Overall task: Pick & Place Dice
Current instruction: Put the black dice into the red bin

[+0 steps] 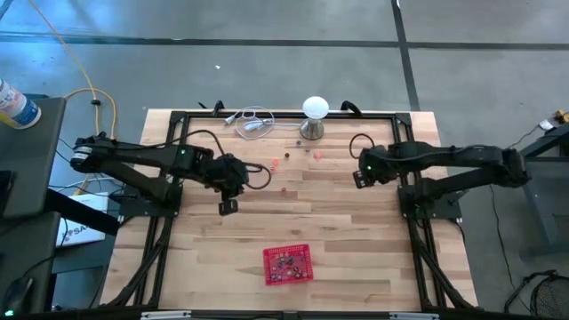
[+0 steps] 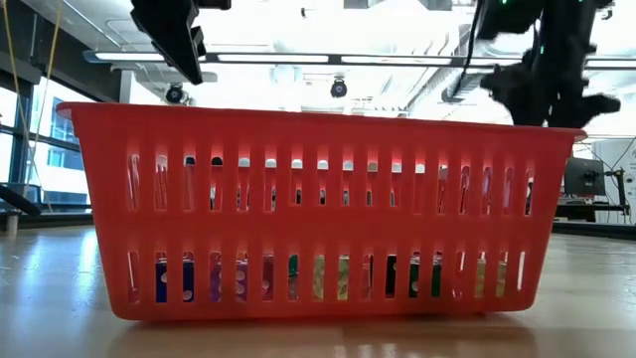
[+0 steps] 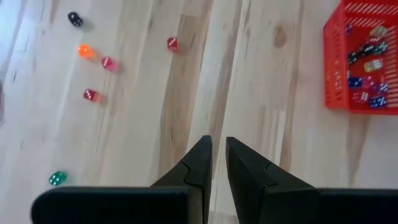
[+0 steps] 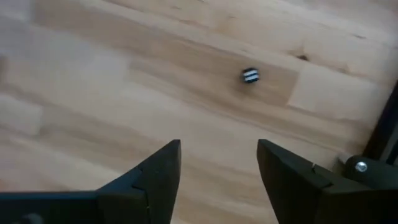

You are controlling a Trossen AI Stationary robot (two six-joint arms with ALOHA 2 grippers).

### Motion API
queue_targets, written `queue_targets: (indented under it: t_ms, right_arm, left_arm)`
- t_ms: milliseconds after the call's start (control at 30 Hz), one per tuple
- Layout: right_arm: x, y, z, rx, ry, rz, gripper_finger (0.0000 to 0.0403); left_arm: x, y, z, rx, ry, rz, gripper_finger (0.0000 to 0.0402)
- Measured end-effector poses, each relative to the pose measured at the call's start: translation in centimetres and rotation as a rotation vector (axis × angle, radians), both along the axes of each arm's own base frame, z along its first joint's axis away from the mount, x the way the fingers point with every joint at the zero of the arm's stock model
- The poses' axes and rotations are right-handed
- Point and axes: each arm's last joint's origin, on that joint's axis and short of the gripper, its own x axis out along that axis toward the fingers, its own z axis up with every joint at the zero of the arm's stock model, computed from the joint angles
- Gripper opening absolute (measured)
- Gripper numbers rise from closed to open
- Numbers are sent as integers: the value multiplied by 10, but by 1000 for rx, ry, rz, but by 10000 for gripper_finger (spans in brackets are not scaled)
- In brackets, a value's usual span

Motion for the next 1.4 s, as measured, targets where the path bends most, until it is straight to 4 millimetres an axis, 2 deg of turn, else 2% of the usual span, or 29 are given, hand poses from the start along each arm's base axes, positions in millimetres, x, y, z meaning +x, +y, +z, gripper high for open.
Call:
queue_targets:
  t_ms: [167, 400, 600, 867, 1033, 1400]
  right_arm:
    - [-5, -19, -26, 8, 34, -66, 203]
    - [3, -41, -55, 19, -19, -63, 203]
    - [7, -53, -76, 54, 83, -51, 203]
    - [13, -59, -98, 78, 188, 71, 203]
    - [18, -61, -105, 76, 207, 151, 203]
    - [19, -65, -106, 51, 198, 289, 201]
  left_arm:
    - [-6, -1, -3, 0, 66, 3, 41]
    - [-12, -6, -7, -1, 135, 20, 41]
    - [-12, -6, -7, 37, 129, 34, 41]
    - [-12, -5, -7, 45, 128, 36, 41]
    - [-12, -5, -7, 45, 128, 36, 41]
    - [-12, -5, -7, 33, 127, 58, 41]
